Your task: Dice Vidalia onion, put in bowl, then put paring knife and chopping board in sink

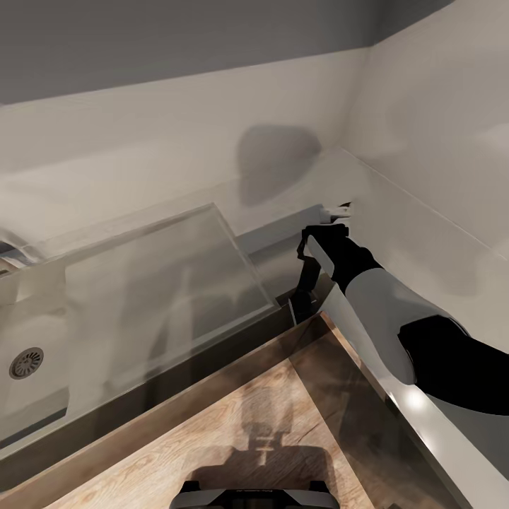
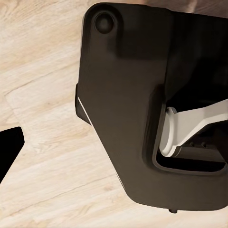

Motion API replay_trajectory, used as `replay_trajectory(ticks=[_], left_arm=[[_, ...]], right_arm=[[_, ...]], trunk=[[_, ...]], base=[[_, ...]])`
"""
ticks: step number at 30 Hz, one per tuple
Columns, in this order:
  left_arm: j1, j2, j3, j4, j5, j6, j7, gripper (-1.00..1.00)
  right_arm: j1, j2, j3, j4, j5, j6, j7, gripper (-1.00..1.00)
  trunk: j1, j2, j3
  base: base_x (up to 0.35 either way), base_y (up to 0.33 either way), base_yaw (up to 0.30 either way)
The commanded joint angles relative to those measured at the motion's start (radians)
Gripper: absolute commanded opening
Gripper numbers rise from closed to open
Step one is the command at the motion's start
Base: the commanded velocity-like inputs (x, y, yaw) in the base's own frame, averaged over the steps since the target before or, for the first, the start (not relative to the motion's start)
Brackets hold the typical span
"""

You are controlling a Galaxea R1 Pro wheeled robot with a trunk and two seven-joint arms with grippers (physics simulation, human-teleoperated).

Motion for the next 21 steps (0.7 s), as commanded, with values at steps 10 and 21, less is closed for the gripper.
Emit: replay_trajectory(ticks=[10,21], left_arm=[[0.0,-0.001,0.005,-0.001,-0.002,-0.001,-0.005,1.0],[-0.001,0.0,0.006,-0.015,0.001,-0.002,-0.008,1.0]], right_arm=[[-0.001,-0.001,0.008,0.029,-0.009,0.014,-0.009,1.0],[0.001,0.012,0.01,0.014,0.035,0.01,-0.013,1.0]], trunk=[[0.001,-0.001,-0.001],[0.001,-0.001,-0.001]], base=[[0.0,0.0,0.0],[0.0,0.0,0.0]])
